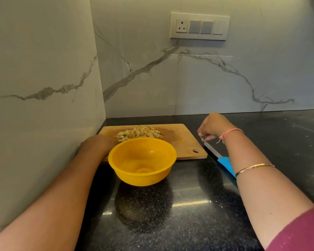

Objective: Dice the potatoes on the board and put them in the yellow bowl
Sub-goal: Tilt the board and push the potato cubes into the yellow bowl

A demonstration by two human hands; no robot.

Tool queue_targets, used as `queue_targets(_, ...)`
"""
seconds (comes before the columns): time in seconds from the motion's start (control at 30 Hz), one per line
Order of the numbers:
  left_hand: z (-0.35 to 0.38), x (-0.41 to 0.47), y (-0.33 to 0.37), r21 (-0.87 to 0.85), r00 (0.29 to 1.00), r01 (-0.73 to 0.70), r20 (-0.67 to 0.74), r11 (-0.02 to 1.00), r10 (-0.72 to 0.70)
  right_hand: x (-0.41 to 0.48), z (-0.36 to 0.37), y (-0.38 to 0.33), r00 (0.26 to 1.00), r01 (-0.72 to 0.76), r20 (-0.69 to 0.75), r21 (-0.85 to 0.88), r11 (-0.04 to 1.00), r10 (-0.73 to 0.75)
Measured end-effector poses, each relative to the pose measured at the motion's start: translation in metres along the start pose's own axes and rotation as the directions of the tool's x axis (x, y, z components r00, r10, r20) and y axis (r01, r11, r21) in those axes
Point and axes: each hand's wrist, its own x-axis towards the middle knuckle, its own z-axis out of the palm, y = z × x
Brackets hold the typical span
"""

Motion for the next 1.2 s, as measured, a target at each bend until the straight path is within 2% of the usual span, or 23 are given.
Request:
queue_targets(0.13,0.001,0.002,-0.001,-0.016,0.999,0.031,0.013,0.999,-0.031,0.005,0.005,0.008,0.999,-0.053,-0.017,-0.165,0.985,0.051)
queue_targets(0.3,0.003,0.002,-0.001,0.002,1.0,0.013,-0.017,1.0,-0.013,0.002,0.014,0.012,0.994,-0.008,-0.111,-0.058,0.998,0.001)
queue_targets(0.43,0.002,0.002,-0.001,0.01,1.0,0.013,-0.02,1.0,-0.013,0.008,0.015,0.013,0.995,-0.024,-0.095,-0.04,0.999,0.02)
queue_targets(0.63,0.0,-0.003,0.0,0.008,1.0,0.021,-0.023,1.0,-0.021,0.005,0.015,0.008,0.956,-0.005,-0.293,-0.118,0.993,-0.03)
queue_targets(0.77,-0.003,-0.004,0.0,0.034,0.999,0.045,-0.002,0.998,-0.045,0.001,0.026,-0.008,0.98,0.116,-0.153,-0.086,0.99,-0.128)
queue_targets(0.83,-0.003,-0.004,0.001,0.04,0.999,0.048,0.009,0.998,-0.048,-0.007,0.027,-0.016,0.983,0.178,-0.003,-0.161,0.971,-0.181)
queue_targets(0.9,-0.002,-0.002,0.001,0.039,0.999,0.044,0.004,0.998,-0.044,-0.013,0.025,-0.02,0.978,0.192,0.131,-0.25,0.949,-0.163)
queue_targets(0.93,-0.001,-0.002,0.001,0.04,0.999,0.043,0.002,0.998,-0.043,-0.015,0.024,-0.021,0.979,0.177,0.153,-0.294,0.939,-0.137)
queue_targets(1.03,0.0,0.0,-0.001,0.046,0.999,0.044,0.002,0.998,-0.044,-0.012,0.023,-0.017,0.991,0.103,0.116,-0.366,0.925,-0.064)
queue_targets(1.2,0.0,-0.002,0.001,0.04,0.999,0.051,0.005,0.998,-0.051,-0.01,0.018,-0.005,0.999,0.032,0.037,-0.301,0.953,-0.021)
